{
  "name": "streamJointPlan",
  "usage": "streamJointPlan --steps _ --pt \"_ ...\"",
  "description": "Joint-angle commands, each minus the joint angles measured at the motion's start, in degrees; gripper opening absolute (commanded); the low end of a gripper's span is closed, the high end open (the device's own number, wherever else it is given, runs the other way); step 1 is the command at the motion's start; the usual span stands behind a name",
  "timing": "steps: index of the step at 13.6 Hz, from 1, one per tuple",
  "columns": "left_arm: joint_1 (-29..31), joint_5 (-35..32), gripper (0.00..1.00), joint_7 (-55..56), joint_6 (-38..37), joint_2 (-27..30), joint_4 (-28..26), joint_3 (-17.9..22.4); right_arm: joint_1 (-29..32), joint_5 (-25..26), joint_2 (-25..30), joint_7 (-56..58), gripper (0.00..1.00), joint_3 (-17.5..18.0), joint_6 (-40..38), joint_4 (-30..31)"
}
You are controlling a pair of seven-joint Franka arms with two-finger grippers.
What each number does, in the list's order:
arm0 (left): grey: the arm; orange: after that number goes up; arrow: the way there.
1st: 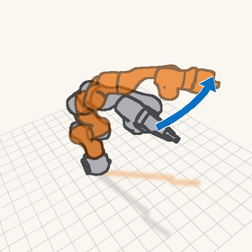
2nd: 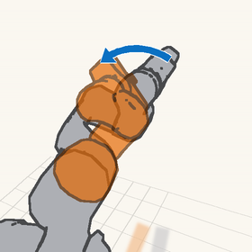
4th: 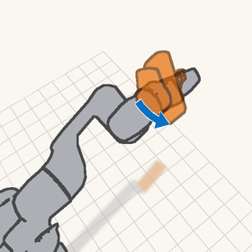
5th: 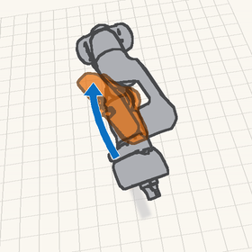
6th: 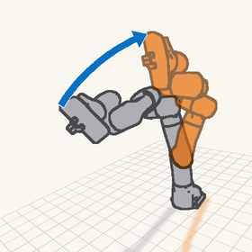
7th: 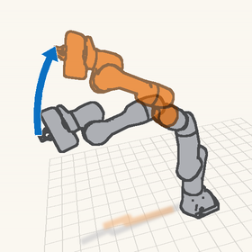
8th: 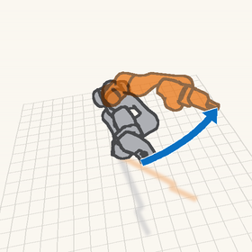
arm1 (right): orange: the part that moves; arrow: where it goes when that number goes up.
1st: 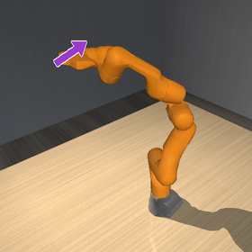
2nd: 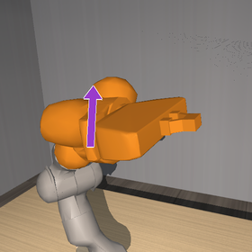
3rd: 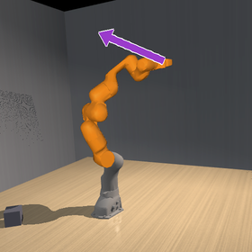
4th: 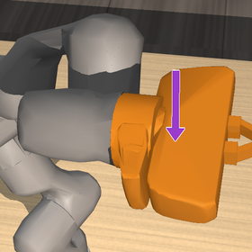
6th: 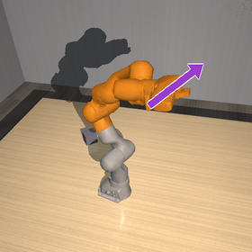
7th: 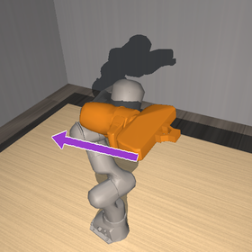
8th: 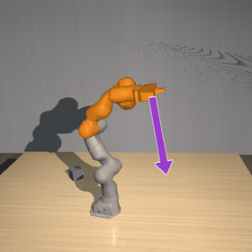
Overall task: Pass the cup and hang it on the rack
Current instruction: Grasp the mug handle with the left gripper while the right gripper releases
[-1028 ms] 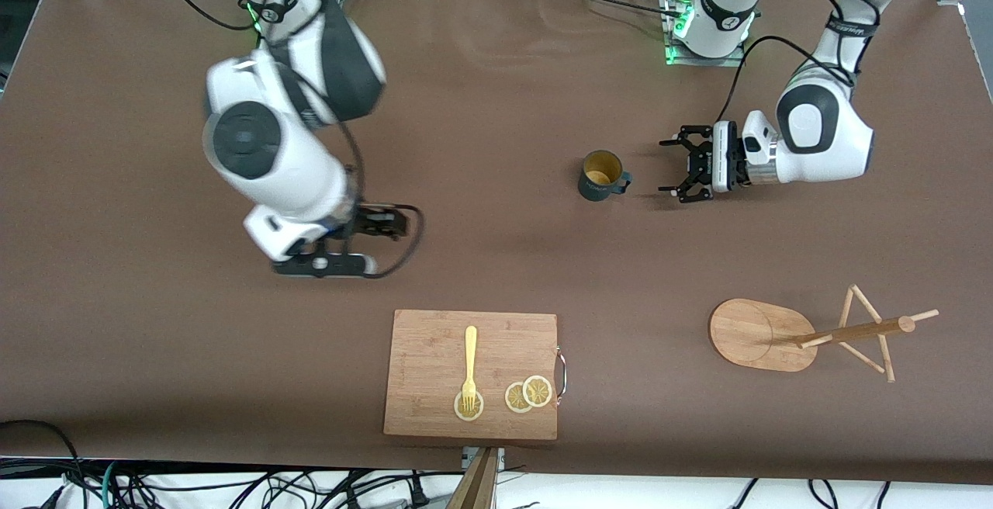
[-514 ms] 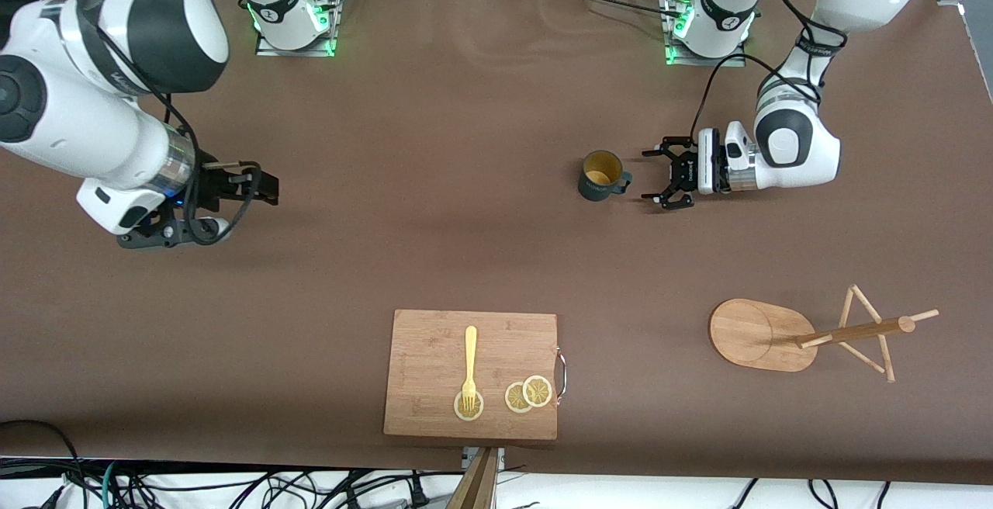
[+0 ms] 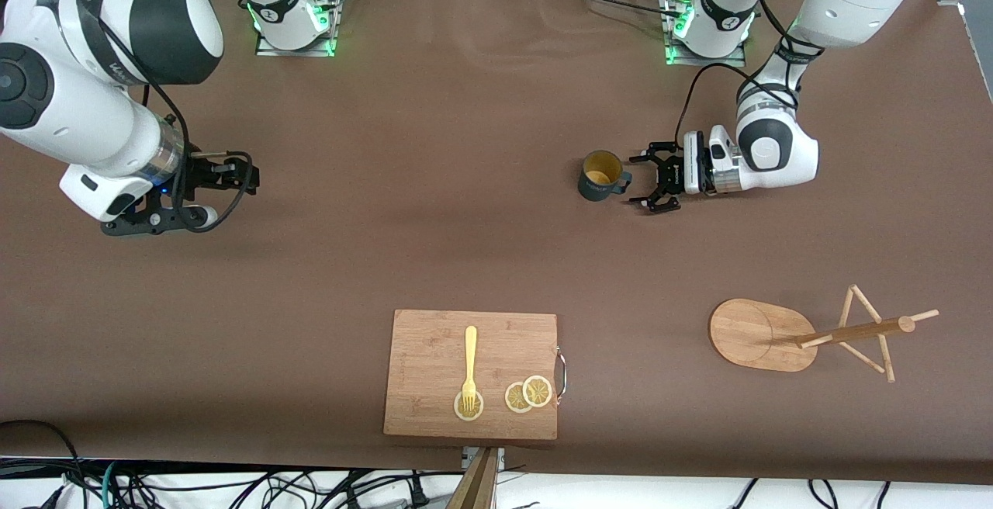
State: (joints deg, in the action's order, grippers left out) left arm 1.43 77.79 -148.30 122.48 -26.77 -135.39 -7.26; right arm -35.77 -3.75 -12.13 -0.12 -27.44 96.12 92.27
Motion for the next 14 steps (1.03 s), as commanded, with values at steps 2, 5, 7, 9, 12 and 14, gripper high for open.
streamJointPlan --steps 2,5,7,9,12,14 --pt "-0.8 3.6 1.00 -2.9 0.9 -1.1 0.3 -1.2 -0.7 1.6 5.3 -0.1 1.00 0.3 0.7 3.5" --pt "-1.2 3.9 0.98 -3.0 1.0 -1.2 0.2 -1.3 -0.7 1.6 6.4 0.3 1.00 0.1 -3.0 1.8" --pt "-1.2 4.0 0.65 -3.8 1.0 -1.2 0.1 -1.3 -0.3 1.6 6.6 0.4 1.00 0.0 -3.0 1.3" --pt "-1.1 4.0 0.52 -3.9 0.9 -1.1 0.1 -1.2 2.1 2.3 6.8 0.5 1.00 2.2 -3.4 1.2" --pt "-1.1 4.8 0.13 -3.6 1.0 -1.1 0.2 -1.2 22.7 3.1 9.0 0.8 1.00 22.4 -5.0 1.2" --pt "-0.9 4.8 0.00 -2.2 0.8 -1.1 0.3 -1.1 25.8 3.8 10.1 0.7 1.00 25.3 -6.0 1.5"
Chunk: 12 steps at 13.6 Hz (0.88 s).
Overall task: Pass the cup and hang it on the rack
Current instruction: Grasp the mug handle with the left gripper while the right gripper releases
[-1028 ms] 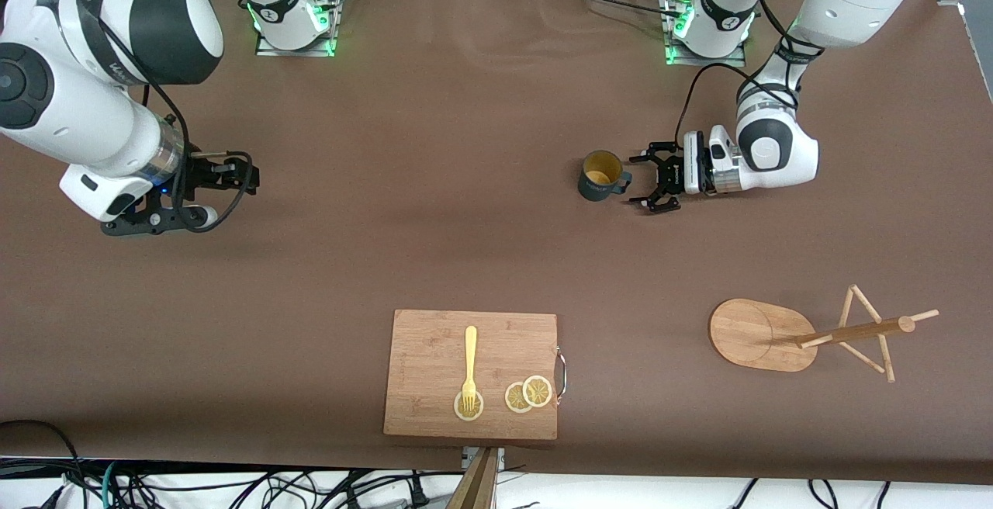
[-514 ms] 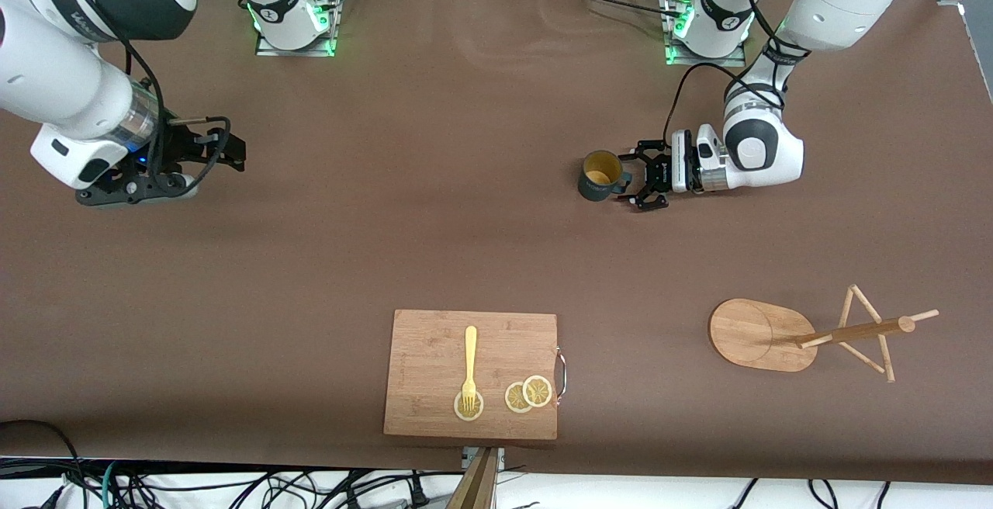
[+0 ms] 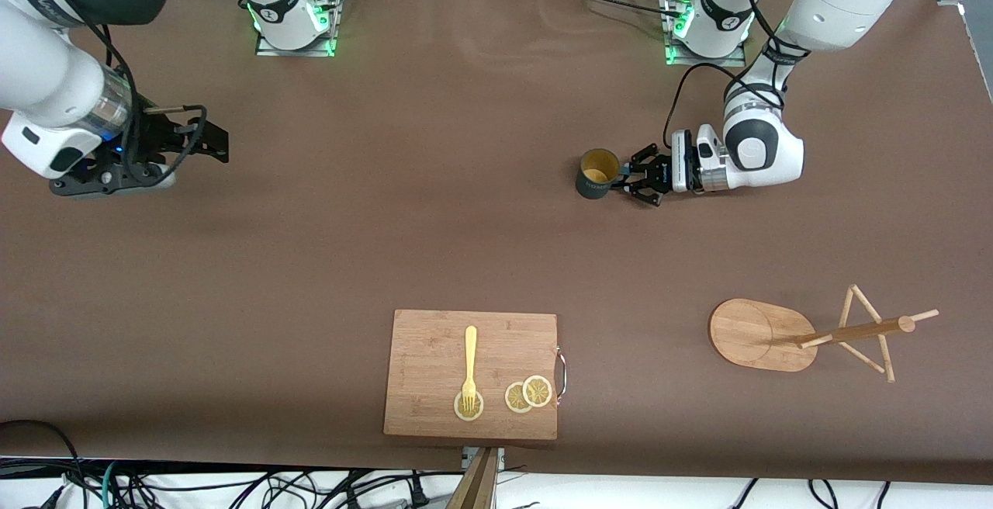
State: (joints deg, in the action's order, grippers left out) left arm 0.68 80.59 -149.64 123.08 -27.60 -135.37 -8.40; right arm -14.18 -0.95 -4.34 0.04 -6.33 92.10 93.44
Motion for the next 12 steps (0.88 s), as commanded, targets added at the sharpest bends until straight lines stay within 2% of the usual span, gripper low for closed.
streamJointPlan --steps 1,4,8,12 --pt "0.2 2.0 0.00 1.9 0.0 0.0 0.4 0.1 4.2 1.0 2.5 0.7 1.00 4.1 -2.4 0.3" --pt "0.8 0.6 0.00 14.1 -0.5 2.2 0.5 0.1 4.2 1.0 2.3 0.5 1.00 4.3 -2.7 -0.2" --pt "3.8 -7.4 0.00 31.3 -4.2 7.0 1.5 0.8 4.3 1.0 1.8 0.4 1.00 4.2 -2.5 -1.1" --pt "7.1 -14.5 0.00 50.9 -12.7 13.5 3.4 2.6 5.0 0.8 -0.3 0.4 1.00 4.1 -2.5 -4.8"
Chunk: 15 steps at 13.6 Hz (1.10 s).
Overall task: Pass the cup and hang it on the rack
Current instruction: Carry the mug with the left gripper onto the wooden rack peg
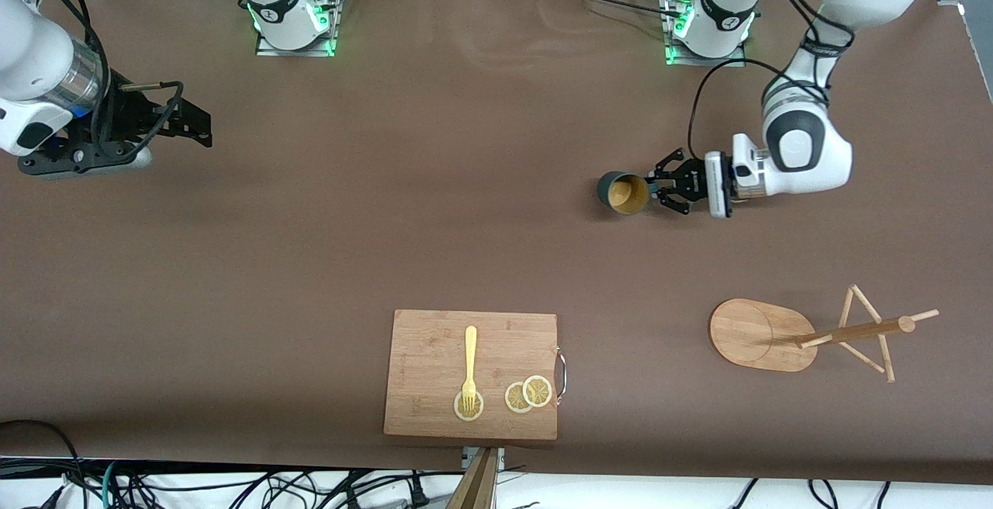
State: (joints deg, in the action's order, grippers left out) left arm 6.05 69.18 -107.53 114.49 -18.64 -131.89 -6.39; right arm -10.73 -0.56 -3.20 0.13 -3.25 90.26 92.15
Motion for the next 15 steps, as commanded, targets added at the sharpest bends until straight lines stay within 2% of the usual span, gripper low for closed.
streamJointPlan --steps 1,5,8,12,15 --pt "2.2 -4.7 0.00 14.9 -7.0 6.1 1.0 1.7 1.4 0.6 -2.1 0.0 1.00 1.0 -0.5 -4.3" --pt "3.7 -12.1 0.00 37.8 -22.8 7.2 10.5 9.5 0.7 0.6 -2.1 0.3 1.00 1.2 -1.0 -4.3" --pt "5.4 -12.0 0.00 52.2 -31.2 6.8 14.7 14.9 1.3 0.6 -2.2 0.5 1.00 1.1 -0.4 -4.3" --pt "12.2 -3.7 0.00 68.8 -33.0 2.0 18.9 15.0 1.1 0.7 -2.2 0.0 1.00 1.1 -0.3 -4.3" --pt "15.0 6.2 0.00 77.7 -35.9 -3.6 22.6 14.9 1.0 0.6 -2.2 0.2 1.00 1.1 -0.2 -4.3"
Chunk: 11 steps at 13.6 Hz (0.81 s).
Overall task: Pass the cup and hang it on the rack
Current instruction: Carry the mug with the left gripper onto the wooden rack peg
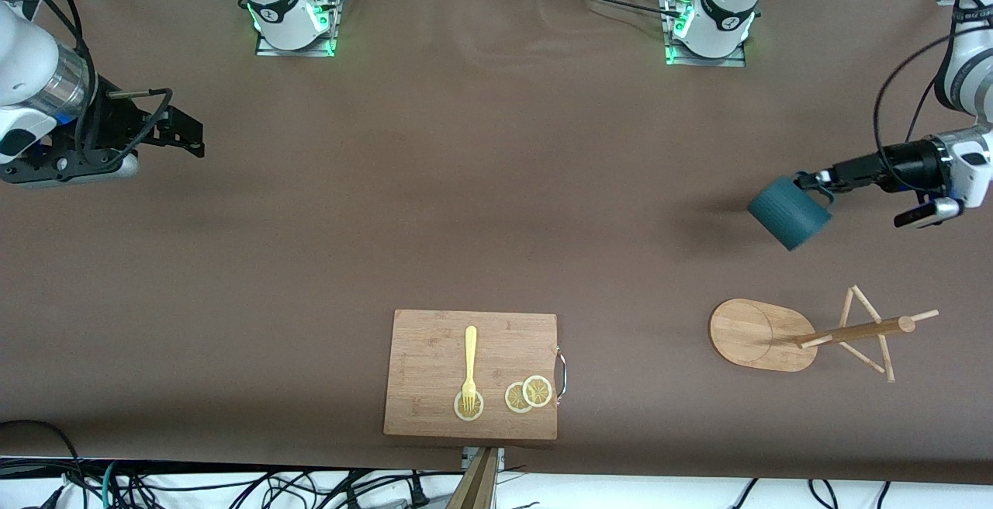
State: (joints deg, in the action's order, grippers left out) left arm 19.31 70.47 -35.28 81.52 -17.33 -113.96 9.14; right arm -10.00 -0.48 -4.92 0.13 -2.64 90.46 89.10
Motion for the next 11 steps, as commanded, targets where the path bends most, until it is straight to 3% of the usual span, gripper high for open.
streamJointPlan --steps 1,4,11 --pt "2.0 7.4 0.00 5.8 -3.2 -6.4 5.8 -0.6 0.0 0.6 -0.4 0.0 1.00 0.7 -0.3 -1.2" --pt "2.6 14.8 0.00 6.2 -6.0 -11.6 8.7 -0.8 0.0 0.6 -0.4 0.0 1.00 0.8 -0.3 -1.3" --pt "2.9 23.6 0.00 5.7 -9.3 -17.7 12.2 -0.8 0.1 0.7 -0.4 0.4 1.00 0.7 -0.3 -1.3"
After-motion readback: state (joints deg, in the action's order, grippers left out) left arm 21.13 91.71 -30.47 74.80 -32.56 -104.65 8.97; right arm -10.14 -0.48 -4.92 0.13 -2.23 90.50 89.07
